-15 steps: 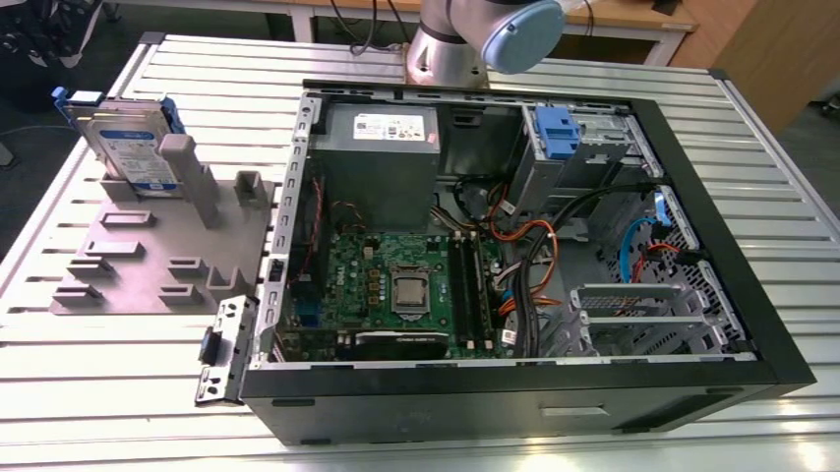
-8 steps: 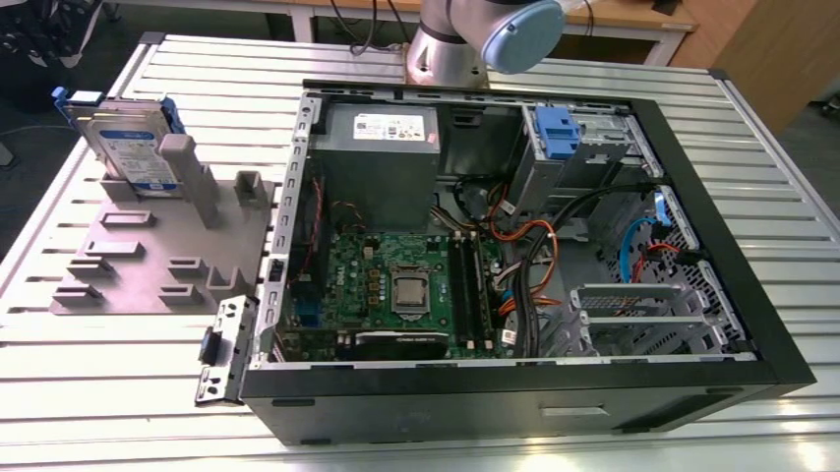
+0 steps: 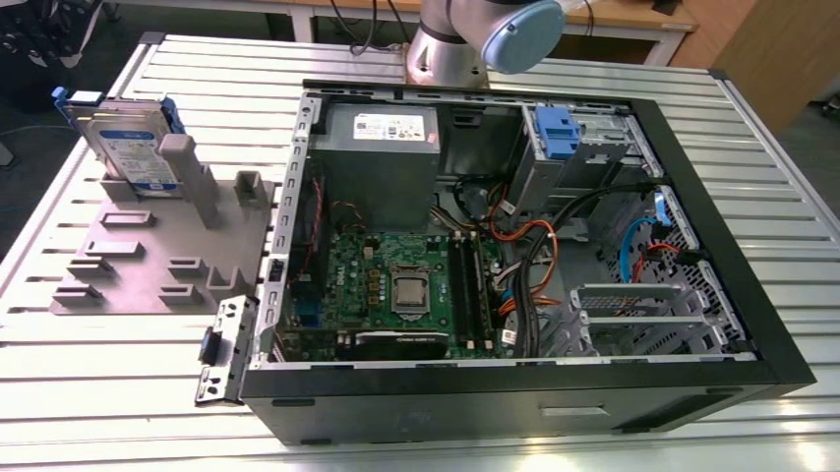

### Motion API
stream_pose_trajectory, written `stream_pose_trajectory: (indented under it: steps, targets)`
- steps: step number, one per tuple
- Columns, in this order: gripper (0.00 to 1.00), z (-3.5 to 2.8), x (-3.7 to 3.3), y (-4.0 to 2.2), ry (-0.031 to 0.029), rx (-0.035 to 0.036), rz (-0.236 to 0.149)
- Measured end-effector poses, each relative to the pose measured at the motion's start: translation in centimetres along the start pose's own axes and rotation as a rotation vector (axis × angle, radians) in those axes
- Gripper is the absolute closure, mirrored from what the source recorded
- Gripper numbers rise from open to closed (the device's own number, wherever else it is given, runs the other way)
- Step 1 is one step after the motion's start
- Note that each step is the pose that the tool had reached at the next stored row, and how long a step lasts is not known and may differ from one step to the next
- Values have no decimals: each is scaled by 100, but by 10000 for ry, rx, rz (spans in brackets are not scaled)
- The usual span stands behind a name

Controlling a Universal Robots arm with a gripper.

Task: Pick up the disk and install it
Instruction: 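Pick up the disk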

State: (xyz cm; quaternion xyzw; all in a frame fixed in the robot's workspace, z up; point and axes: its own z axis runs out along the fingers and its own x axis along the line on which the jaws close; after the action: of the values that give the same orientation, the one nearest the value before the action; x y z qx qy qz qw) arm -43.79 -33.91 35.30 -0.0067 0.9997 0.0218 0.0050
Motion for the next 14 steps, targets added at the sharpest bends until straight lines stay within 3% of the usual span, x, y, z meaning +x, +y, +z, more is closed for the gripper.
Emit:
stream_pose_trajectory:
  steps: [14]
  targets:
    - [89,0,0,0,2,-1,-70]
